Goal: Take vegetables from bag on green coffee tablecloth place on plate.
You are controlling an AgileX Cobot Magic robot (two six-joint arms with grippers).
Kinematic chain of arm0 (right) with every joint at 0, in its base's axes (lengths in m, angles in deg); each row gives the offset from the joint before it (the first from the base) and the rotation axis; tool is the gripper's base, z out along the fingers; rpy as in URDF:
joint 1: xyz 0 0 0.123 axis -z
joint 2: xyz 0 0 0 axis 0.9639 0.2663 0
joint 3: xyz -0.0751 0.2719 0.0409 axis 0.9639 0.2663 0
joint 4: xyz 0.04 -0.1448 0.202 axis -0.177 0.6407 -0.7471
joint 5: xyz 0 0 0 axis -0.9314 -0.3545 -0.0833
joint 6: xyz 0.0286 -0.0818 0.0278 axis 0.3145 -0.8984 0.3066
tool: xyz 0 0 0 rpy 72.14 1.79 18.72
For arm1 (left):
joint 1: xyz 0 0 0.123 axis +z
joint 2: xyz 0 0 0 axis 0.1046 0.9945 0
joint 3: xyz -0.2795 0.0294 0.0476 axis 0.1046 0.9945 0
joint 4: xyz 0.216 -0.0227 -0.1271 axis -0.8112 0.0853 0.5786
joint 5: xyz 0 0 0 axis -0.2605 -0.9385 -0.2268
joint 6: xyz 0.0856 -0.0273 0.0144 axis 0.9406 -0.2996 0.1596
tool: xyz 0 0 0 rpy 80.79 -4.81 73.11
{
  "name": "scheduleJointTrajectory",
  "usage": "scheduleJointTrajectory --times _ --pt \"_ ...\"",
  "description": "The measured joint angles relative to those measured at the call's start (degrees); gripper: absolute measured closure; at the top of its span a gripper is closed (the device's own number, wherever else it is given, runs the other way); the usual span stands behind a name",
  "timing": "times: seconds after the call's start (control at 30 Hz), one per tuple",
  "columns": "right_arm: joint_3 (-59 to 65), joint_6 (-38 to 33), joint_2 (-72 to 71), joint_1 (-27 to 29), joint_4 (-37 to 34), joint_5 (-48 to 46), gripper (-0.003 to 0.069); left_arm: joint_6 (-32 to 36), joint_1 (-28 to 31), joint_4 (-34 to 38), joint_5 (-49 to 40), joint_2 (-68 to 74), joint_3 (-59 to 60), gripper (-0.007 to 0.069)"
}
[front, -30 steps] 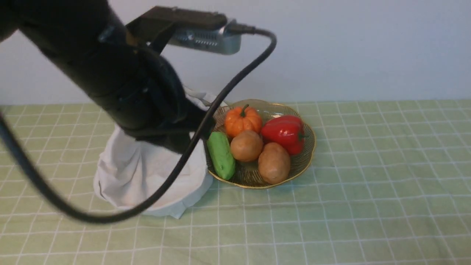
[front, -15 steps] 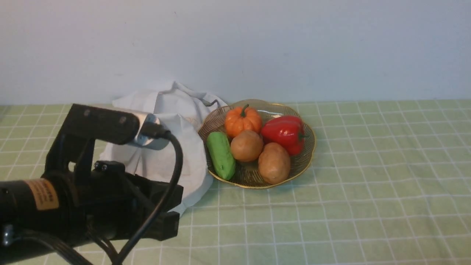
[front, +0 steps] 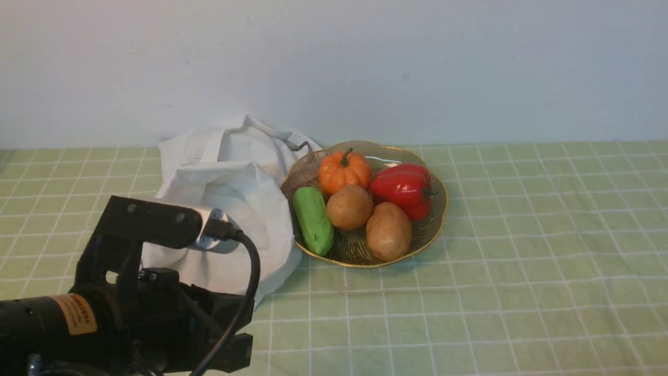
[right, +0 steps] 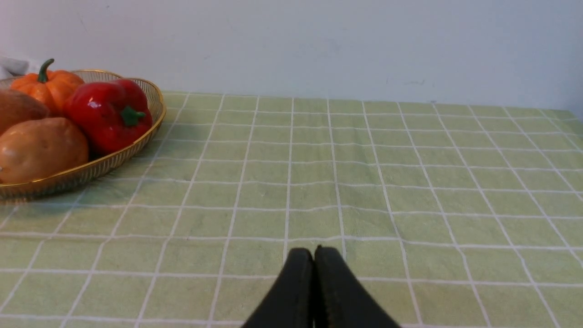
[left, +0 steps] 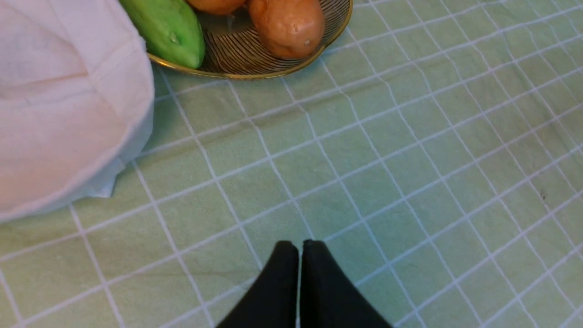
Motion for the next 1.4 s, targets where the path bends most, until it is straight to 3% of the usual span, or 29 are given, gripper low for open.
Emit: scheduleJointTrajectory --times 0.2,0.37,0.87,1.4 --pt "0.0 0.0 0.0 0.0 0.0 0.0 0.0673 3.74 0.07 -5.36 1.86 -0.14 1.59 0.0629" --pt "0.0 0.0 0.0 0.0 0.0 0.0 0.0673 3.75 4.0 -11.55 5.71 -6.44 7.61 0.0629" --pt "0.0 0.0 0.0 0.0 0.0 0.0 0.0673 3.7 27.5 -15.24 6.23 -50.04 30.27 0.0629" --pt "0.0 0.0 0.0 0.0 0.0 0.0 0.0673 3.46 28.32 -19.54 1.45 -56.04 34.74 0.0629"
